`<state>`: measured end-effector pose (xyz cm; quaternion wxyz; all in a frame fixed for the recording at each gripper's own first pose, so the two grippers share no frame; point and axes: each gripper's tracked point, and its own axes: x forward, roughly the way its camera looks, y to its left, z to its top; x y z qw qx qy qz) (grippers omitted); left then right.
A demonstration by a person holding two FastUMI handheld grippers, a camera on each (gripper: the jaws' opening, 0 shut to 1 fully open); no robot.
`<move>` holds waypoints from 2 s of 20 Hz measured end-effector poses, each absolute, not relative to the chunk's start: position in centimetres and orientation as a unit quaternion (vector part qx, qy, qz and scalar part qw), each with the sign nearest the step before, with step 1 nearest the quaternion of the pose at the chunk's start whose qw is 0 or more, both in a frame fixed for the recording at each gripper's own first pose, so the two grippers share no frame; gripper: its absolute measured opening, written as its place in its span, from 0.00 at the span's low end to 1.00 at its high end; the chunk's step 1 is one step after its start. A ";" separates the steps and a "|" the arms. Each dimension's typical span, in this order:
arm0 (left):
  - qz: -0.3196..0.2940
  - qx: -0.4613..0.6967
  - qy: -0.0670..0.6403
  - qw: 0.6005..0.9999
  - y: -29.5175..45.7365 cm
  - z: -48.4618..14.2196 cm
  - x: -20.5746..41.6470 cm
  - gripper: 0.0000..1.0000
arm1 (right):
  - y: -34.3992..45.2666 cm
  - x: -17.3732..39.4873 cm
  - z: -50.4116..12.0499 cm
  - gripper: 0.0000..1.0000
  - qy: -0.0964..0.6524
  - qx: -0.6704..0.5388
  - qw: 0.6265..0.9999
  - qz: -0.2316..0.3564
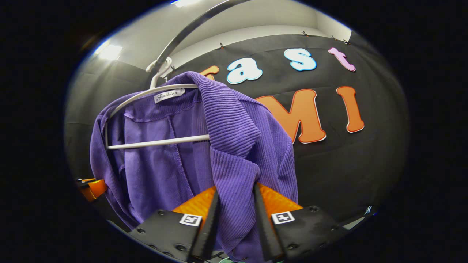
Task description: Grasp the clothes on the hanger with both hands and then place them into the laundry hamper below.
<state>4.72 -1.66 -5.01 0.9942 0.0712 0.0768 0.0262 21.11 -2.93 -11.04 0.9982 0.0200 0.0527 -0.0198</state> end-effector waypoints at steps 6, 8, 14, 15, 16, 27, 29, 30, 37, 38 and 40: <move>-0.015 0.014 0.091 0.996 -4.0 -5.1 5.0 0.00 | -4.5 20.6 -10.4 0.18 0.071 0.007 0.997 0.010; -0.019 0.021 0.093 0.995 -3.8 -5.1 4.8 0.00 | -4.3 20.5 -10.3 0.18 0.070 -0.007 0.997 0.012; -0.049 0.020 0.091 0.994 -4.2 -4.3 4.1 0.00 | -4.6 19.9 -9.7 0.08 0.068 -0.003 0.997 0.020; -0.052 0.017 0.090 0.994 -4.0 -3.9 4.0 0.00 | -4.5 20.0 -9.6 0.08 0.071 0.005 0.997 0.025; -0.051 0.014 0.088 0.995 -3.8 -3.6 4.0 0.00 | -4.6 19.9 -9.5 0.08 0.074 0.014 0.997 0.030; -0.022 -0.021 0.047 0.998 1.6 2.8 3.4 0.00 | -8.6 21.0 -7.9 0.03 0.143 0.104 0.983 0.042; -0.008 -0.008 0.028 1.000 2.7 4.6 3.7 0.00 | -9.4 21.4 -7.1 0.08 0.145 0.120 0.981 0.040; -0.003 -0.004 0.023 1.000 3.1 5.3 3.9 0.00 | -10.0 21.6 -6.9 0.08 0.146 0.126 0.981 0.034; 0.036 0.014 0.003 0.999 6.0 8.6 5.5 0.00 | -12.2 23.0 -4.7 0.08 0.159 0.180 0.970 0.031; 0.039 0.009 -0.003 0.999 6.4 9.1 5.7 0.00 | -12.7 23.1 -4.5 0.03 0.160 0.191 0.968 0.026; 0.043 -0.002 -0.008 0.999 7.3 9.7 6.3 0.00 | -13.4 23.7 -3.9 0.08 0.157 0.201 0.967 0.020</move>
